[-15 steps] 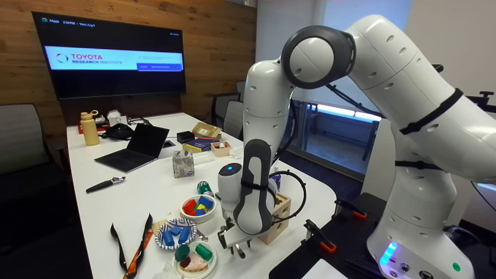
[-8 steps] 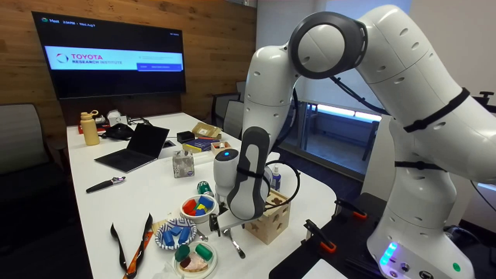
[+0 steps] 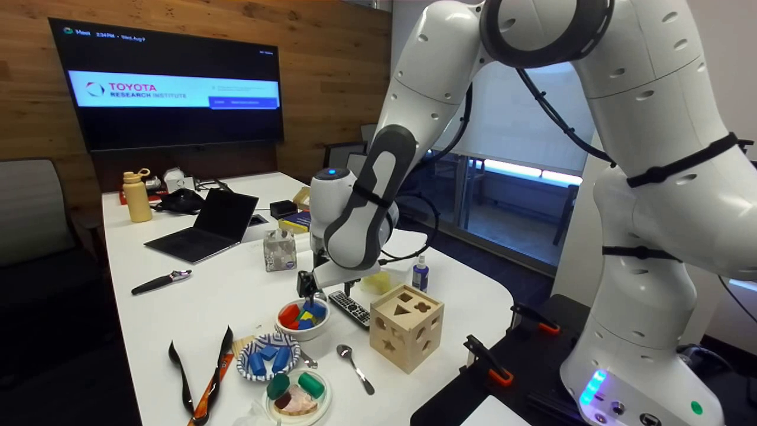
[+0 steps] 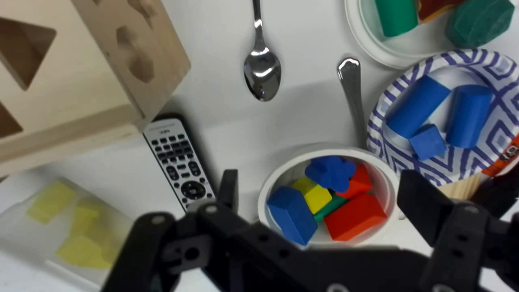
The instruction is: Stir the white bowl with the metal spoon
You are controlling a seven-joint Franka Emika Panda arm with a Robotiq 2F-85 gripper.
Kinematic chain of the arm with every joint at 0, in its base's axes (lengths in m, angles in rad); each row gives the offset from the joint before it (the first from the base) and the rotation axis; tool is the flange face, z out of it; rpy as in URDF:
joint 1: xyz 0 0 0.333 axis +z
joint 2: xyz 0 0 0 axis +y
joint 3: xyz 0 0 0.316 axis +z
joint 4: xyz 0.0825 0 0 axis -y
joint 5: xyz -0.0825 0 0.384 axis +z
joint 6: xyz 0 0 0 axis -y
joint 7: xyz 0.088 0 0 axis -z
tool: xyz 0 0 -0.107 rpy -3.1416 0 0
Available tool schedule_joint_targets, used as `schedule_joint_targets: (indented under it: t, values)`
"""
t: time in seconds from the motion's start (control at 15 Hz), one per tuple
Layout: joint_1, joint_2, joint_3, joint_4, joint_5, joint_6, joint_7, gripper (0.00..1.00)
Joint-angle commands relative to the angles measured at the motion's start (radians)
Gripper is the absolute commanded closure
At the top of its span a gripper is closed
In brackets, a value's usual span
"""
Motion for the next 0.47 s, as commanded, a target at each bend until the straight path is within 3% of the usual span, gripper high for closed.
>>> schedule_joint_targets:
  t: [0.0, 0.4]
  values:
    - [-0.057, -0.073, 0.037, 0.044, -0.061, -0.114, -0.046, 0.00]
    - [-0.197, -0.098, 0.174, 0.095, -0.095, -0.136, -0.109, 0.00]
